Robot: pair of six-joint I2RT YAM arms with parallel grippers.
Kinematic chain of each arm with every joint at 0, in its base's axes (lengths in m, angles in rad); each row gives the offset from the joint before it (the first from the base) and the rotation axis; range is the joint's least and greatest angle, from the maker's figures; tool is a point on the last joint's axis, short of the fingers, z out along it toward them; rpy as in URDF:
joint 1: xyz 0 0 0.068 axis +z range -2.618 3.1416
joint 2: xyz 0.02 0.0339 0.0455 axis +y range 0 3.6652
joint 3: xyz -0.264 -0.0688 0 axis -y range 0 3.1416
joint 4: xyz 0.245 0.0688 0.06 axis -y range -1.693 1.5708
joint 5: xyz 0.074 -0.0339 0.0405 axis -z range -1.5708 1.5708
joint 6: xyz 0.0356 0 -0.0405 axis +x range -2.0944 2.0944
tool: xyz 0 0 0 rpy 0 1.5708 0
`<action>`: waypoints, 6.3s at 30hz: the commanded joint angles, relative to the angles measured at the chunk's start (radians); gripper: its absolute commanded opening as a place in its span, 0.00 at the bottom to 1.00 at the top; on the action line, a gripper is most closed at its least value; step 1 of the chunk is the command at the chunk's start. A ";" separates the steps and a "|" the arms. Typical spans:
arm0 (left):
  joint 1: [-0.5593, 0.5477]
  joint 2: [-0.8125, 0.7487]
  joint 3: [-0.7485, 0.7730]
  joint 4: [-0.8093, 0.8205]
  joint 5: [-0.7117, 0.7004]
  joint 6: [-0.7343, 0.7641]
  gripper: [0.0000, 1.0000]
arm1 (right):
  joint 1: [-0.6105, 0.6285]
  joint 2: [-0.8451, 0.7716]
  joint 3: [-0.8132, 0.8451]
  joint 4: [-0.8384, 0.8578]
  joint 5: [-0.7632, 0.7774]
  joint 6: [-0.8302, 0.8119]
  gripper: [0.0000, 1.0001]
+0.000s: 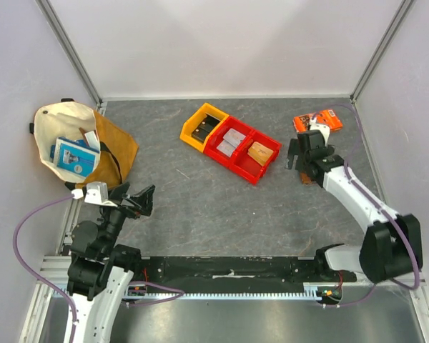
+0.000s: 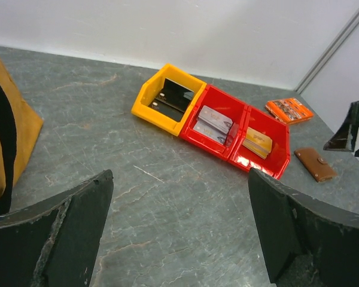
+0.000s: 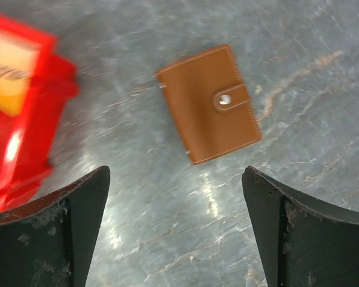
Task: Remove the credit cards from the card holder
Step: Open the card holder at the center of the board.
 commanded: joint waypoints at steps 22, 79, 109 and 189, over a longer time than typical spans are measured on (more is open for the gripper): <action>-0.037 -0.100 0.033 -0.011 -0.007 -0.022 0.98 | -0.559 0.355 -0.135 0.380 -0.579 0.114 0.74; -0.036 0.208 -0.035 0.115 0.223 -0.297 0.97 | 0.470 0.056 -0.237 0.201 -0.100 0.499 0.44; -0.433 0.825 -0.194 0.387 0.088 -0.589 0.93 | 0.654 0.051 -0.372 0.462 -0.304 0.440 0.72; -0.613 1.344 -0.058 0.405 -0.153 -0.568 0.02 | 0.670 0.321 -0.032 0.037 0.066 0.289 0.18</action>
